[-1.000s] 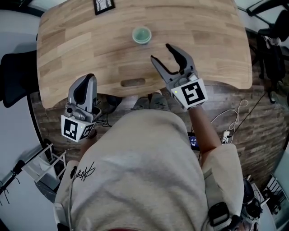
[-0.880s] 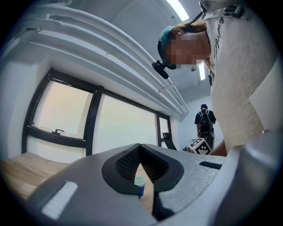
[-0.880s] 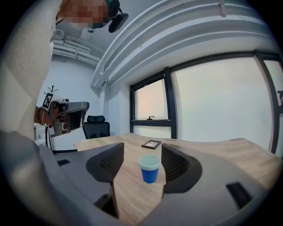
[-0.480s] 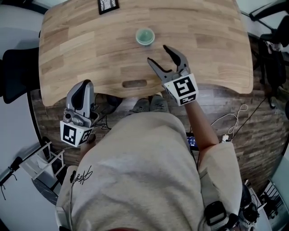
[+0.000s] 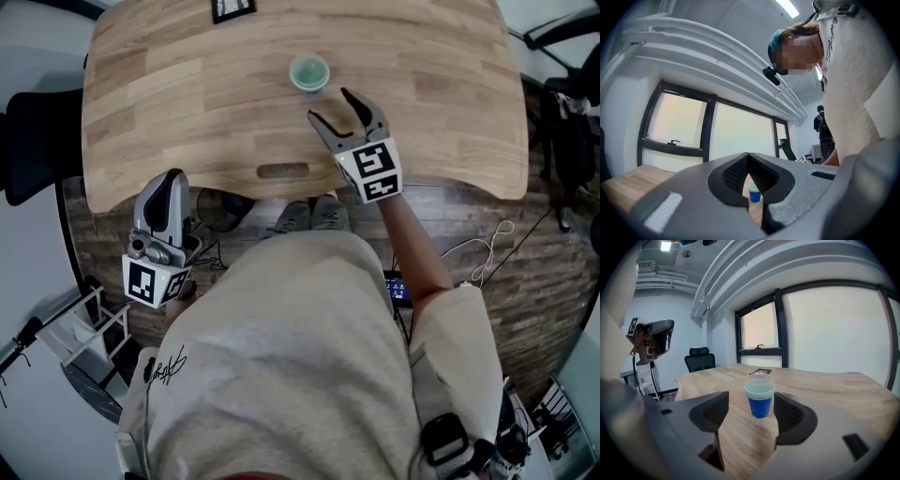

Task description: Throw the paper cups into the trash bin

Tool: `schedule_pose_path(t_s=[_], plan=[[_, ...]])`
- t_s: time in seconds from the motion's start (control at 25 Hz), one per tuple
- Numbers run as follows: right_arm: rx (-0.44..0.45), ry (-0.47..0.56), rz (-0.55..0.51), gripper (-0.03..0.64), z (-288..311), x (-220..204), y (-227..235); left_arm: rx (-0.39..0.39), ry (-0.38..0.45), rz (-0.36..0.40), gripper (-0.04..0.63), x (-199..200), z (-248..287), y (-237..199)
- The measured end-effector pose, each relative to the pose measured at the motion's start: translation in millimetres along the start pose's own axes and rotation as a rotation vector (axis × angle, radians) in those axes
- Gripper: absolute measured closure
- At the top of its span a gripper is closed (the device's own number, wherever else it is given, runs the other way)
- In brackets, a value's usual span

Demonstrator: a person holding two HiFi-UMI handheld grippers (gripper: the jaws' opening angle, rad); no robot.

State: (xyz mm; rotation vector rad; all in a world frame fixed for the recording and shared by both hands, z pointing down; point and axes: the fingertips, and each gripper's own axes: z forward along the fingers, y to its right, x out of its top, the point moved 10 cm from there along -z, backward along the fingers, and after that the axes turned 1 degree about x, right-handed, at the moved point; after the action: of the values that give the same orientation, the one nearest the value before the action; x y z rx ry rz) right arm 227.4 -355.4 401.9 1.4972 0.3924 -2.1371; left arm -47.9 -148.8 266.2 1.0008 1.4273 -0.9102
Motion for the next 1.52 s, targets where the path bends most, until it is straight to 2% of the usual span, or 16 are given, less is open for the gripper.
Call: schedule_pose_path(t_s=[0.52,1.04,1.32,1.52], plan=[[-0.029,-0.127,0.009,0.33,33.1,-12.6,9.9,0.039,-0.013,0.0,0.592,1.0,-11.7,-7.3],[-0.055,-0.156,0.044,0.325,58.7,-23.9,16.3,0.067,-0.05,0.015,0.592,-1.9,-17.5,-9.9],[-0.058,-0.163,0.074,0.325,68.9,-30.0,20.3,0.089,-0.067,0.005,0.592,-2.3,-24.5,-11.8],[-0.051,-0.157,0.107,0.325,76.9,-31.4,21.3,0.123,-0.071,-0.029,0.592,-5.9,-28.5,-16.0]])
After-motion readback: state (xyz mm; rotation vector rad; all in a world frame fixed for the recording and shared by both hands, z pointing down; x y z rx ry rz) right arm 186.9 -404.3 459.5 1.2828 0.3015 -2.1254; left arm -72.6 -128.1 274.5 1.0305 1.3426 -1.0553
